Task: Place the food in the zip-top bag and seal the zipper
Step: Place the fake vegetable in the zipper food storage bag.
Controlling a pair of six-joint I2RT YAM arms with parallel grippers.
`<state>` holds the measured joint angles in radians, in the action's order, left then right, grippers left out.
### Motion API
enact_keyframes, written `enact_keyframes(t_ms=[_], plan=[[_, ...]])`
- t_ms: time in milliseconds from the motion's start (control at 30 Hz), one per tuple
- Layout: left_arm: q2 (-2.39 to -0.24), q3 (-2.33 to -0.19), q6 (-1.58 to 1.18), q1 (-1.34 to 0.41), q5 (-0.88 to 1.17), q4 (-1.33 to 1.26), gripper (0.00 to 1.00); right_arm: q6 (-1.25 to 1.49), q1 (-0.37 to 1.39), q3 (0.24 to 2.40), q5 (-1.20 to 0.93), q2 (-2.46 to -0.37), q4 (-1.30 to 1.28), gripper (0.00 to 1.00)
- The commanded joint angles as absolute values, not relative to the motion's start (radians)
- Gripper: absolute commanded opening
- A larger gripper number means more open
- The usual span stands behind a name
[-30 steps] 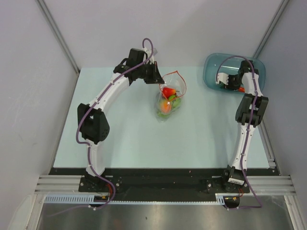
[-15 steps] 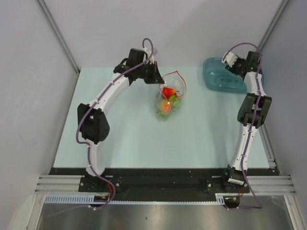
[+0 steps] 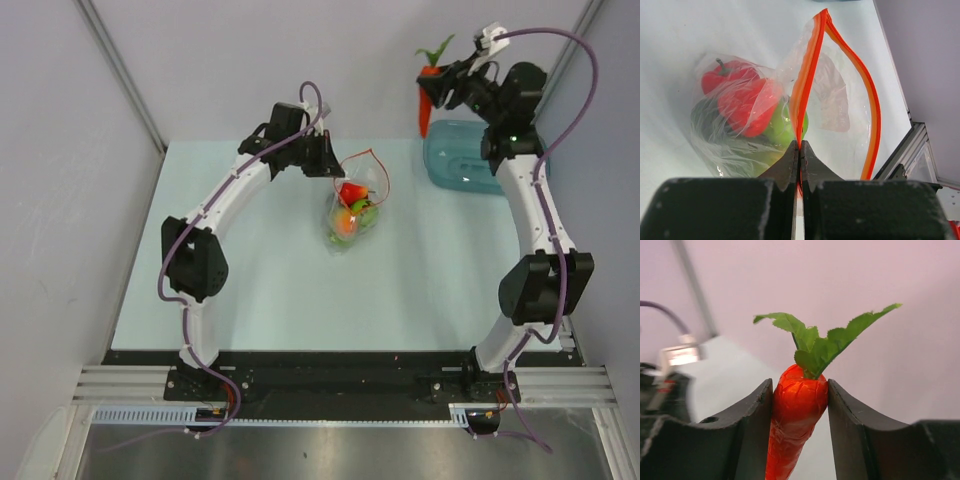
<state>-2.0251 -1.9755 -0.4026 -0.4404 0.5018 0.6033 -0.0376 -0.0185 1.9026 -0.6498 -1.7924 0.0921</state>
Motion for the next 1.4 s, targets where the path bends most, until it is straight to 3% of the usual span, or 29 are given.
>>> enact_keyframes(t_ms=[0,233,400,600,800,833,867,933,967,1033,1067,1367], plan=[[-1.942,-1.974,-0.413,-0.445,0.512,0.569,0.04,0.317,0.106,1.705,-0.556,-1.701,0.144,0.0],[-1.939,-1.971,-0.431,-0.445,0.525,0.555,0.04,0.434,0.265,1.54,-0.425,-1.68,0.175,0.0],[-1.925,-1.965,-0.425,-0.443,0.525,0.555,0.04,0.511,0.29,1.536,-0.388,-1.723,0.022,0.0],[-1.925,-1.96,-0.426,-0.443,0.526,0.552,0.04,0.48,0.334,1.523,-0.373,-1.726,-0.201,0.0],[-1.927,-1.962,-0.436,-0.443,0.529,0.548,0.05,0.39,0.394,1.451,-0.304,-1.689,-0.225,0.0],[-1.927,-1.96,-0.436,-0.443,0.531,0.548,0.05,0.382,0.397,1.451,-0.304,-1.689,-0.225,0.07],[-1.925,-1.96,-0.434,-0.443,0.531,0.551,0.05,0.373,0.397,1.451,-0.317,-1.69,-0.232,0.25],[-1.922,-1.957,-0.43,-0.443,0.528,0.557,0.05,0.371,0.399,1.451,-0.319,-1.684,-0.265,0.37],[-1.918,-1.951,-0.428,-0.443,0.525,0.555,0.05,0.367,0.399,1.451,-0.34,-1.683,-0.278,0.5],[-1.913,-1.944,-0.425,-0.443,0.523,0.555,0.05,0.356,0.397,1.451,-0.354,-1.663,-0.316,0.57],[-1.913,-1.941,-0.422,-0.443,0.525,0.555,0.05,0.348,0.394,1.451,-0.386,-1.655,-0.321,0.65],[-1.911,-1.934,-0.426,-0.443,0.528,0.552,0.05,0.253,0.333,1.473,-0.413,-1.566,-0.299,0.71]])
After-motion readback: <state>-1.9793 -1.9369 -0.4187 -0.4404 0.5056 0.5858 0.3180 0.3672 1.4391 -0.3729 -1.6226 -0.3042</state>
